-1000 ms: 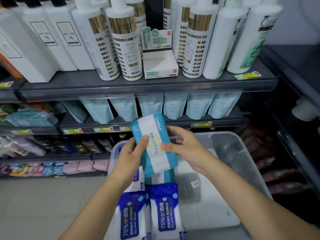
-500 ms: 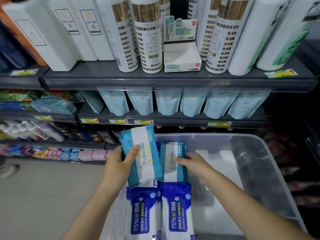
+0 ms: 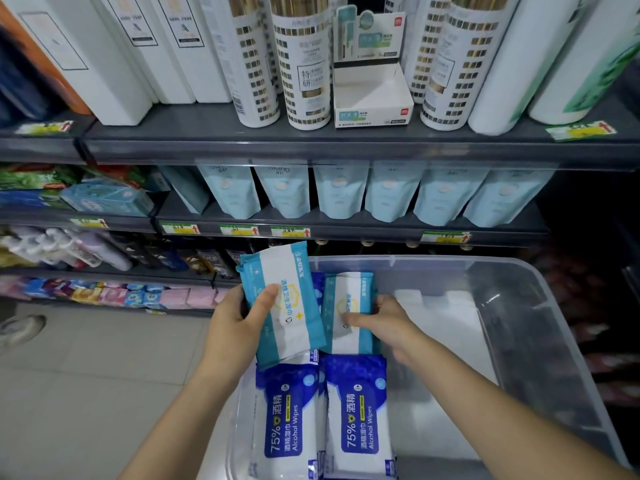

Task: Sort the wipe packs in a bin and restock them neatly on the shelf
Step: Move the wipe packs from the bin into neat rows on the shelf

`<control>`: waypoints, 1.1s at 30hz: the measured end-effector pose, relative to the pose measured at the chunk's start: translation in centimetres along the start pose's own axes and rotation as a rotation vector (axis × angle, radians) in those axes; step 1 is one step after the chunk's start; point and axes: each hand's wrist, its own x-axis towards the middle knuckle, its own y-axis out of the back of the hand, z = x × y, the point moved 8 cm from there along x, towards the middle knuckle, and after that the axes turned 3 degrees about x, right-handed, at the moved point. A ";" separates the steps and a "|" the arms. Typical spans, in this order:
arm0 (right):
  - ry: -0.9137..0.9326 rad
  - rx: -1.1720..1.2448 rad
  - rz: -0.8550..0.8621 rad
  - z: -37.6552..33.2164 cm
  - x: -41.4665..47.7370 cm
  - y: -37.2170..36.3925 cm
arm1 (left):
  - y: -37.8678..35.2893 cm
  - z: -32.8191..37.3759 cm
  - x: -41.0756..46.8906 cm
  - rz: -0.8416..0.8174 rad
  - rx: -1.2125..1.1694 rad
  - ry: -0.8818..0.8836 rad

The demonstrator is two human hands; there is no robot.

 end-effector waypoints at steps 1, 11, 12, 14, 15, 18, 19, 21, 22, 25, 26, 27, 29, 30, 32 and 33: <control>-0.006 0.009 0.000 0.1 0.0 -0.1 | -0.1 0.1 -0.1 0.003 0.004 -0.004; 0.047 0.078 -0.008 -0.1 -0.5 0.2 | -0.9 0.0 -1.1 -0.013 -0.025 -0.003; 0.065 0.078 0.008 -0.3 -0.8 0.5 | -1.0 0.0 -1.2 -0.014 -0.026 -0.005; 0.104 0.076 0.048 -0.6 -1.4 1.5 | -1.3 0.3 -1.3 -0.020 -0.027 -0.010; 0.126 0.079 0.072 -0.9 -1.7 2.2 | -1.5 0.5 -1.4 -0.025 -0.025 -0.018; 0.192 0.106 0.137 -1.9 -2.7 4.5 | -2.3 1.1 -1.9 -0.032 -0.025 -0.037; 0.211 0.115 0.150 -2.3 -3.2 5.2 | -2.6 1.4 -2.0 -0.035 -0.024 -0.045; 0.247 0.140 0.160 -3.1 -4.3 6.5 | -3.4 2.0 -2.5 -0.046 -0.016 -0.057; 0.264 0.157 0.163 -3.4 -4.9 7.0 | -3.7 2.3 -2.7 -0.060 -0.010 -0.063; 0.287 0.211 0.201 -3.7 -7.3 8.8 | -4.8 3.2 -3.2 -0.116 0.019 -0.083; 0.295 0.234 0.219 -3.6 -8.1 9.3 | -5.2 3.7 -3.2 -0.140 0.029 -0.102; 0.303 0.253 0.248 -3.5 -9.1 9.8 | -5.6 4.3 -3.1 -0.165 0.041 -0.125; 0.324 0.290 0.318 -3.3 -11.3 10.8 | -6.6 5.7 -3.2 -0.227 0.045 -0.167; 0.337 0.320 0.352 -3.1 -12.5 11.2 | -7.2 6.3 -3.2 -0.261 0.036 -0.185; 0.359 0.388 0.426 -2.5 -14.9 11.9 | -8.2 7.5 -3.4 -0.342 0.024 -0.205; 0.370 0.412 0.463 -2.2 -16.2 12.2 | -8.8 7.8 -3.6 -0.393 0.022 -0.206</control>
